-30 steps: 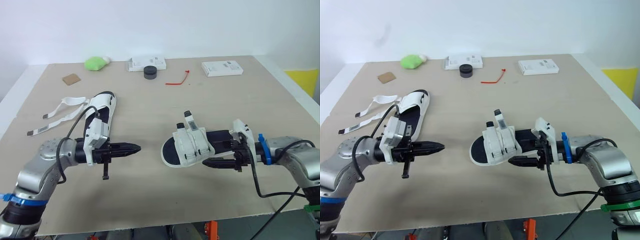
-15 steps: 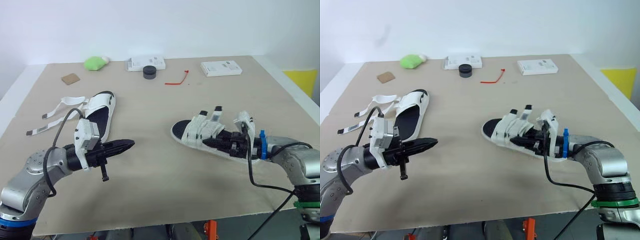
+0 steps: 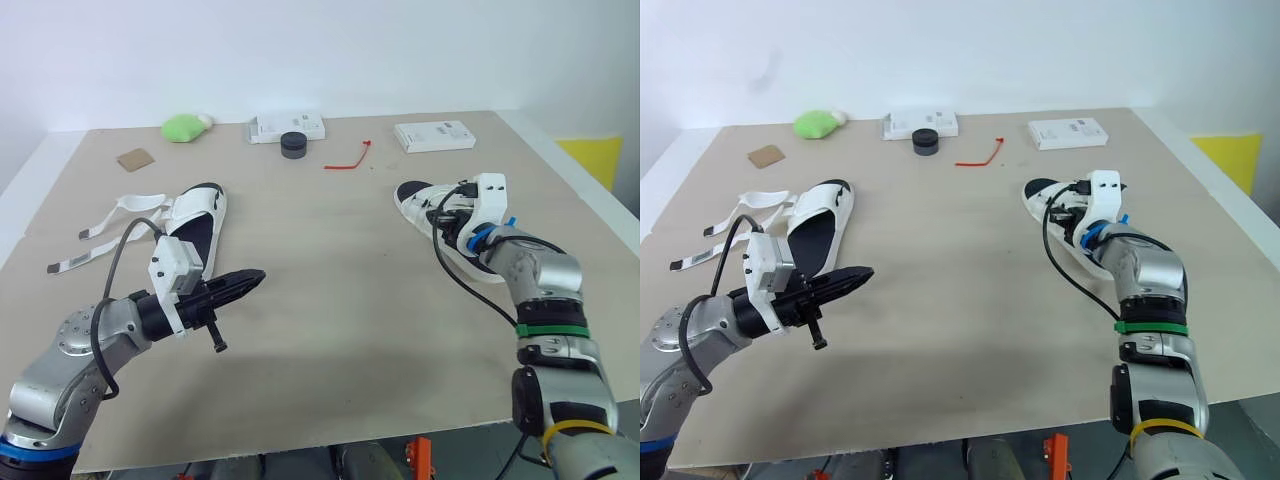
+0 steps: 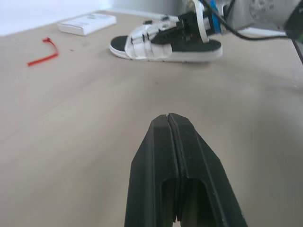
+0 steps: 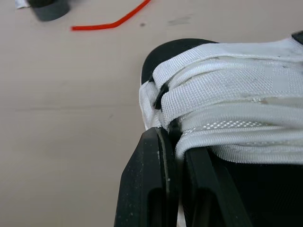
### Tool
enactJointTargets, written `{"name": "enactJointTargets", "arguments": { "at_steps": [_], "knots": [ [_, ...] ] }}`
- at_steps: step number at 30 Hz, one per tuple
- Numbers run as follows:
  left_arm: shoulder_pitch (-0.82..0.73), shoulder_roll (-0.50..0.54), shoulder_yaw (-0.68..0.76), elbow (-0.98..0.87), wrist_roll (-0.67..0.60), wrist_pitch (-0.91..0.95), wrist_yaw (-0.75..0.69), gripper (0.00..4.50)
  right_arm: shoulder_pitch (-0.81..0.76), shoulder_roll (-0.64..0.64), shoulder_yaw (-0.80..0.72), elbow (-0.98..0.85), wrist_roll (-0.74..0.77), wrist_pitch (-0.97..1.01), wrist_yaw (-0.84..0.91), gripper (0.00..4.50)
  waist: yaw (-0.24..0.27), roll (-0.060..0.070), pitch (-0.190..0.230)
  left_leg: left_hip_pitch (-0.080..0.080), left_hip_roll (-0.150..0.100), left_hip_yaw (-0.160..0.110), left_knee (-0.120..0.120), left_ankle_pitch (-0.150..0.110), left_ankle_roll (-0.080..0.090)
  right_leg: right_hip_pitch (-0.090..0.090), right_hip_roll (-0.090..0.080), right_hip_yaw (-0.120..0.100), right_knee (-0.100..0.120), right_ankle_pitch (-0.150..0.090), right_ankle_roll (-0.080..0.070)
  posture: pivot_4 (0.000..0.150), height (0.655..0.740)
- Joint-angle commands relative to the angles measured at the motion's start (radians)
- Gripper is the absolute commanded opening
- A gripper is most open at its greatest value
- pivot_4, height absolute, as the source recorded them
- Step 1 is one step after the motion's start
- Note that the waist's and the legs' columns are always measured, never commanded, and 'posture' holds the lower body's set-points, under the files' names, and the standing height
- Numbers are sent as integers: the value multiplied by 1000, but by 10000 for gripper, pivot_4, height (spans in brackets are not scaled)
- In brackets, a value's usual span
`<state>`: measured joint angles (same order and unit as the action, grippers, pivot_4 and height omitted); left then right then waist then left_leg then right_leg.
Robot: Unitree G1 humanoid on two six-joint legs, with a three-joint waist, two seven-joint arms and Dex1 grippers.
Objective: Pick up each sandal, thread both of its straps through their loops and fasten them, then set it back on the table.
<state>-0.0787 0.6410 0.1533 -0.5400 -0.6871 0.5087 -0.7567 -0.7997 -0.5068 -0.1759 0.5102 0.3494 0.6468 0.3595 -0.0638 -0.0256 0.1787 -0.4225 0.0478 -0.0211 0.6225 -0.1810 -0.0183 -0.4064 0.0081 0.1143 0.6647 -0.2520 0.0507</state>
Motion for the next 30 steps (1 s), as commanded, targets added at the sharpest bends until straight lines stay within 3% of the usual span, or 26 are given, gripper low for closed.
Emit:
{"name": "enactJointTargets", "arguments": {
  "at_steps": [1, 4, 8, 12, 16, 20, 25, 30],
  "knots": [
    [11, -14, 30, -53, -19, -11, 29, 0, 20, 30, -45, 0, 8, 64, -58, 4429, 0, 0, 0, 0, 0, 0, 1, 0, 0, 1, 0, 0, 0, 0, -1, 1500, 7400],
    [8, -15, 24, -52, -17, -13, 34, 0, 46, 45, -39, -103, 39, 128, -25, 16430, 0, -1, 0, 0, 0, 0, 2, 2, -1, 1, 0, 0, 0, 2, -1, 1500, 7400],
    [-9, -14, 21, -41, -23, -10, 36, 0, 48, 5, -80, -159, 87, 212, 19, 36833, -6, 0, 0, 0, 1, 1, 2, 2, -1, 0, 1, 1, 0, 2, -2, 1500, 7400],
    [-24, -21, 38, -24, -44, 0, 51, 0, 98, -94, -90, -262, 148, 263, 159, 36833, 0, 0, 0, -2, 0, 0, 0, 1, -1, -1, 1, 1, 0, 0, 1, 1500, 7400],
    [-29, -32, 59, -17, -85, 32, 81, 0, 268, -263, -72, -500, 252, 307, 417, 36833, 3, 1, 0, -2, 0, 0, -2, -2, -1, -2, 0, 1, 0, -4, 3, 1500, 7400],
    [-39, -32, 80, -14, -109, 63, 123, 0, 376, -354, -91, -597, 262, 252, 510, 36833, -1, 1, 0, -1, 1, 0, -2, -4, 0, -2, 1, 0, 0, -6, 1, 1500, 7400],
    [-65, -32, 107, 15, -96, 88, 200, 0, 430, -363, -115, -776, 349, 197, 607, 36833, -3, 1, 1, -1, 1, 0, -1, -4, 0, -2, 2, 0, 1, -4, 2, 1500, 7400],
    [-127, -90, 64, 81, 23, 115, 387, 0, 392, -252, 63, -948, 380, 201, 574, 36833, -5, -2, 1, 1, 1, -1, 2, -3, -2, 0, 2, 0, 1, -1, 3, 1500, 7400]
  ]
}}
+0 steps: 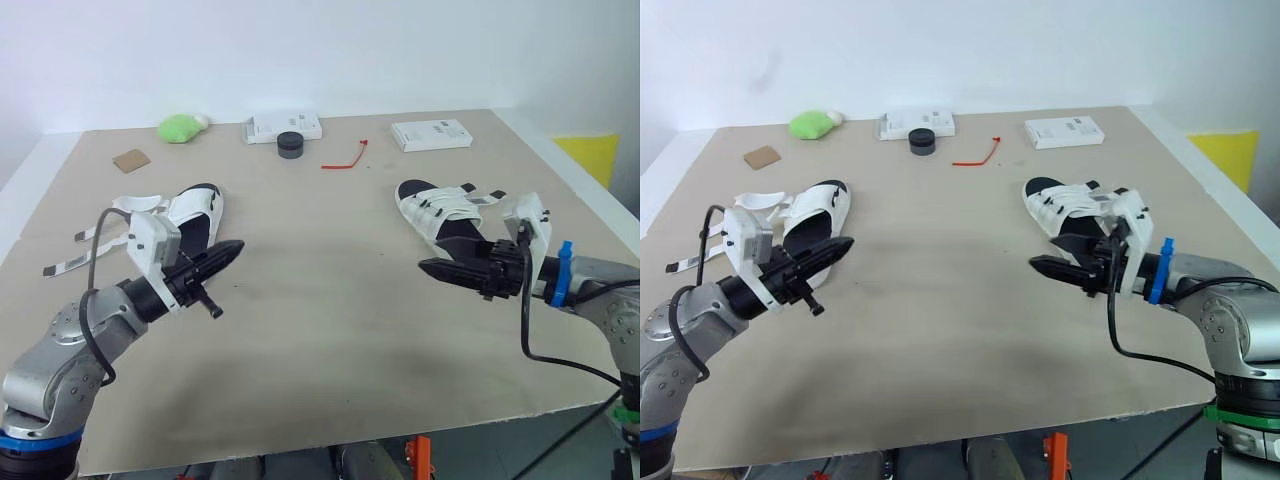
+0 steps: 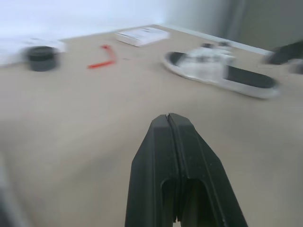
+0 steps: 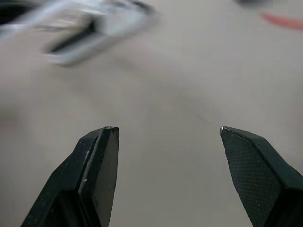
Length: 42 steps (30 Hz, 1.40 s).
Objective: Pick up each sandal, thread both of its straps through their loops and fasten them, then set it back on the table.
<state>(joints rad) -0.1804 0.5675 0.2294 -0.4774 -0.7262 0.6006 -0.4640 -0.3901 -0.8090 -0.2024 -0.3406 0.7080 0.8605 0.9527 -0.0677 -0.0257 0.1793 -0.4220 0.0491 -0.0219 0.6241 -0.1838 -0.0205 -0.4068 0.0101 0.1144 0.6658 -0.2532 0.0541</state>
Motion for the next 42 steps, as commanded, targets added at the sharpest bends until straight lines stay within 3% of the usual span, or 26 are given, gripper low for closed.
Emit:
{"name": "enactJointTargets", "arguments": {
  "at_steps": [1, 8, 11, 19, 28, 31, 42],
  "knots": [
    [-27, -25, -22, 26, 79, 36, 118, 0, -20, 70, 120, -110, 11, -15, -30, 36833, -1, -2, 0, 0, 0, 0, 0, 1, -1, 0, 0, 0, 0, 0, 0, 1500, 7400],
    [47, -54, -45, -54, 60, 143, 172, 0, -6, 107, 181, -87, -26, -36, -64, 36833, 4, -3, 1, -4, -1, 0, 1, 1, -10, -1, -2, 0, -1, 0, 2, 1500, 7400],
    [82, -37, -27, -103, 5, 176, 131, 7158, -10, 103, 155, -60, -16, -37, -63, 37474, 7, -3, 1, -4, -1, 0, 1, 0, -11, -1, -2, 0, -1, -2, 2, 1500, 7400],
    [-22, -85, -3, -24, 109, 157, 281, 44714, -33, 128, 118, -47, 5, -54, -93, 37474, 18, -3, 1, -2, -1, -2, 1, 1, -11, 0, -1, -1, 0, 0, 0, 1500, 7400],
    [-86, -116, -25, 41, 160, 196, 321, 44714, -56, 180, 110, -84, -8, -119, -162, 37474, 20, -3, 1, -3, -1, -2, 0, 1, -12, -1, -1, 0, 0, 0, 1, 1500, 7400],
    [-123, -136, -34, 104, 203, 201, 359, 44714, -66, 221, 76, -85, 55, -118, -186, 37474, 20, -4, 1, -3, -1, -2, 1, 1, -12, 0, -1, -1, 0, 0, 1, 1500, 7400],
    [-254, -208, -111, 325, 314, 187, 362, 44714, -29, 209, 96, -107, 14, -124, -217, 37474, 21, -4, 1, -3, -1, -3, 1, 1, -12, 0, -1, -1, 0, 0, 1, 1500, 7400]
  ]
}}
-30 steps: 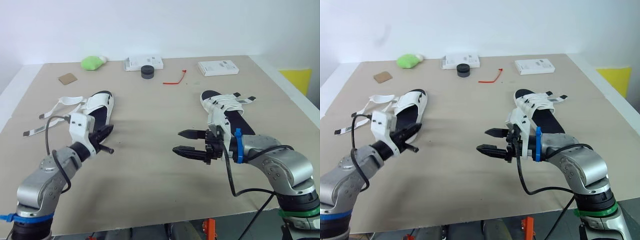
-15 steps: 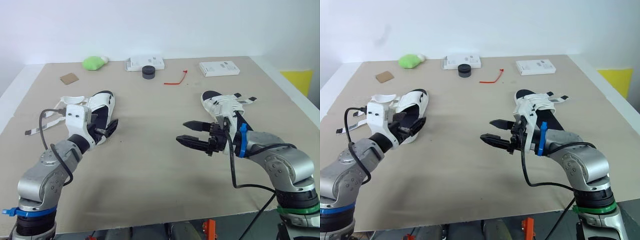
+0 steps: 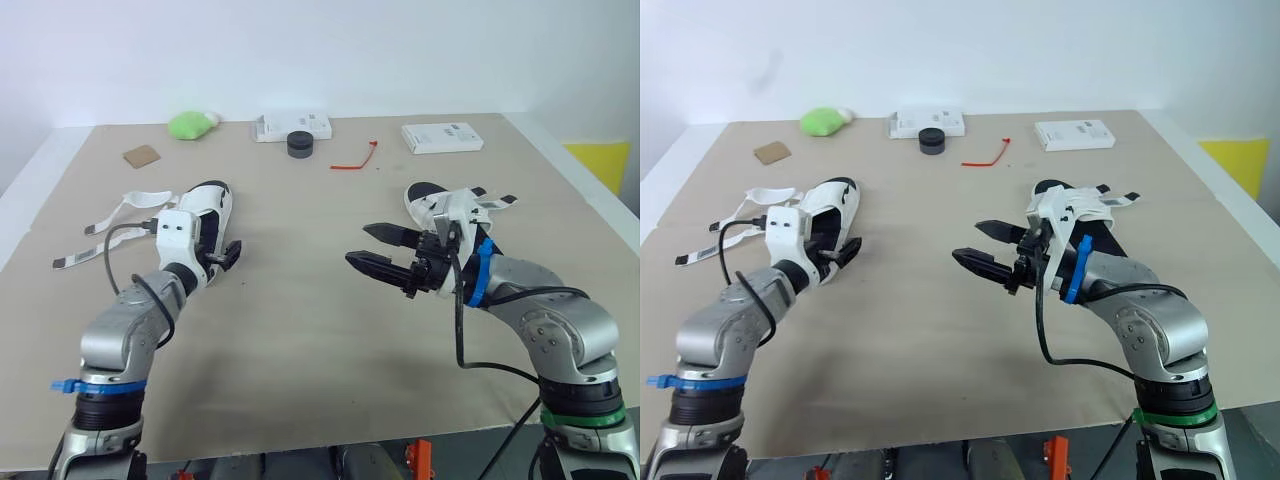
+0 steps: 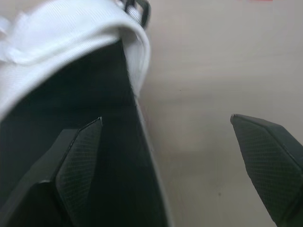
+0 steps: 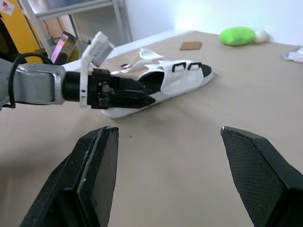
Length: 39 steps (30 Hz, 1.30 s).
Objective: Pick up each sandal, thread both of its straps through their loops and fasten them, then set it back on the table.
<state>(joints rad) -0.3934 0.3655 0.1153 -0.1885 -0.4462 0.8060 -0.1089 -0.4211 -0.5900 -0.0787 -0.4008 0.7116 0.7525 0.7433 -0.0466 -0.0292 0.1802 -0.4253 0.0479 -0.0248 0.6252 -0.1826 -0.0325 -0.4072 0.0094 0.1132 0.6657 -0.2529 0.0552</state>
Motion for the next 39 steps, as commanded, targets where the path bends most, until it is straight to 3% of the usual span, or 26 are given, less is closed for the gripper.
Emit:
{"name": "enactJointTargets", "arguments": {
  "at_steps": [1, 6, 19, 22, 27, 29, 30, 36, 39],
  "knots": [
    [-55, -12, 6, 56, 44, -22, 13, 44714, 5, -11, -29, -48, 11, -15, -10, 37474, 0, 0, 0, 0, 0, 0, 0, 0, 0, 0, 0, 0, 0, 0, 0, 1500, 7400],
    [-178, -46, 21, 229, 102, -66, 45, 44714, 19, -20, -38, -56, 10, -9, -27, 37474, 1, 0, 0, 0, 0, -1, 0, 1, -1, 1, 0, -1, 0, 1, 0, 1500, 7400],
    [-330, -83, -45, 512, 226, -231, -10, 44714, 21, -33, -46, -52, 16, 0, -52, 37474, 3, 0, 0, 0, -1, -3, 0, 4, -6, 1, 0, -2, 0, 2, 1, 1500, 7400],
    [-354, -97, -33, 556, 237, -262, -13, 37546, 23, -34, -47, -52, 14, 3, -61, 37474, 2, 0, 0, 0, -1, -3, 0, 5, -8, 1, 0, -2, 0, 3, 2, 1500, 7400],
    [-366, -109, -28, 585, 250, -297, -25, 14010, 34, -37, -48, -53, 10, 3, -72, 37474, 2, 0, 0, 0, -1, -3, 0, 5, -8, 1, 0, -2, 0, 3, 2, 1500, 7400],
    [-367, -112, -24, 587, 254, -302, -28, 2030, 38, -39, -51, -54, 13, 4, -78, 37474, 2, 0, 0, -1, -1, -3, 0, 5, -8, 1, 0, -2, 0, 3, 2, 1500, 7400],
    [-365, -112, -23, 585, 257, -301, -30, 394, 40, -38, -52, -57, 15, 4, -81, 37474, 3, 0, 0, -1, -1, -3, 0, 5, -8, 1, -1, -2, 0, 3, 2, 1500, 7400],
    [-359, -108, -21, 554, 258, -292, -47, 394, 40, -43, -72, -62, 35, 10, -87, 37474, 2, 0, 0, -1, -1, -3, 0, 5, -8, 1, -1, -2, 0, 3, 3, 1500, 7400],
    [-332, -108, -52, 456, 220, -322, -156, 394, 39, -58, -91, -60, 52, 19, -79, 37474, 2, 0, 0, -1, -1, -3, 0, 5, -8, 1, -1, -2, 0, 3, 3, 1500, 7400]
  ]
}}
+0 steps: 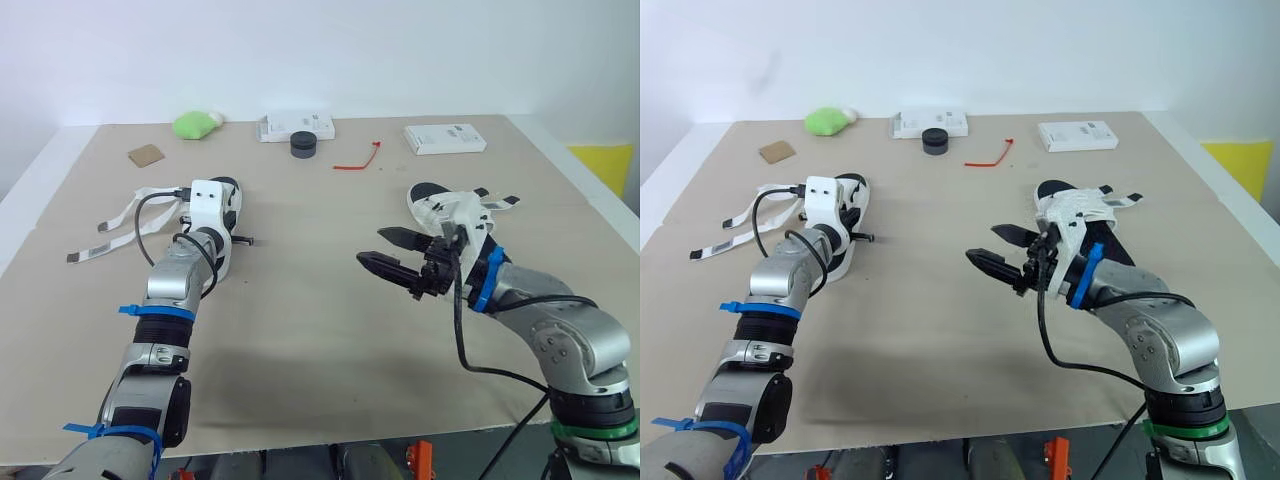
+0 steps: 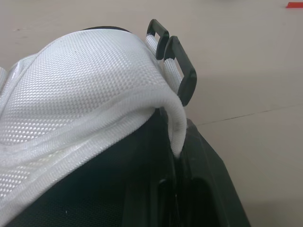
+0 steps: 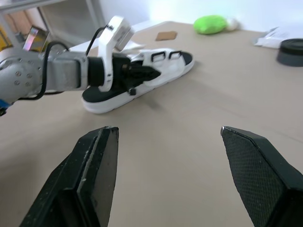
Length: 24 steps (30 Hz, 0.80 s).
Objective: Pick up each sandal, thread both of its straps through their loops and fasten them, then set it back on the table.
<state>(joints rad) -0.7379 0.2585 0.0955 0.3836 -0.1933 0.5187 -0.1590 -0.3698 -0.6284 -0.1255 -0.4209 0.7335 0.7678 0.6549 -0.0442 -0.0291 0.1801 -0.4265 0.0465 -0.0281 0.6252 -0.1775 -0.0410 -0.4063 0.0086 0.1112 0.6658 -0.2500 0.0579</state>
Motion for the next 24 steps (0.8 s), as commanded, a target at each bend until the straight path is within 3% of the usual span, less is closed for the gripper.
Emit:
{"name": "enactJointTargets", "arguments": {
  "at_steps": [1, 9, 15, 24],
  "knots": [
    [30, 5, -55, -158, -37, -42, -151, 394, -11, -29, -51, -37, 38, 8, 17, 37474, 0, 0, 0, 0, 0, 0, 0, 0, 0, 0, 0, 0, 0, 0, 0, 1500, 7400],
    [207, 148, -184, -396, -94, -247, -631, 394, 39, -150, -120, -7, 107, 53, 124, 37474, -3, 0, 0, -2, 0, 0, -2, 0, 0, -2, -1, 0, -1, -1, -1, 1500, 7400],
    [259, 259, -253, -372, -130, -481, -1003, 394, 76, -208, -170, -4, 136, 70, 158, 37474, -3, 1, 0, 0, 1, 0, -3, 0, 0, -2, 0, 0, 0, -2, -3, 1500, 7400],
    [235, 252, -294, -308, -133, -587, -1189, 394, 166, -287, -222, -63, 181, 96, 214, 37474, -2, 1, 0, -1, 1, 1, -2, 0, 0, -1, 0, 0, 0, -2, -2, 1500, 7400]
  ]
}}
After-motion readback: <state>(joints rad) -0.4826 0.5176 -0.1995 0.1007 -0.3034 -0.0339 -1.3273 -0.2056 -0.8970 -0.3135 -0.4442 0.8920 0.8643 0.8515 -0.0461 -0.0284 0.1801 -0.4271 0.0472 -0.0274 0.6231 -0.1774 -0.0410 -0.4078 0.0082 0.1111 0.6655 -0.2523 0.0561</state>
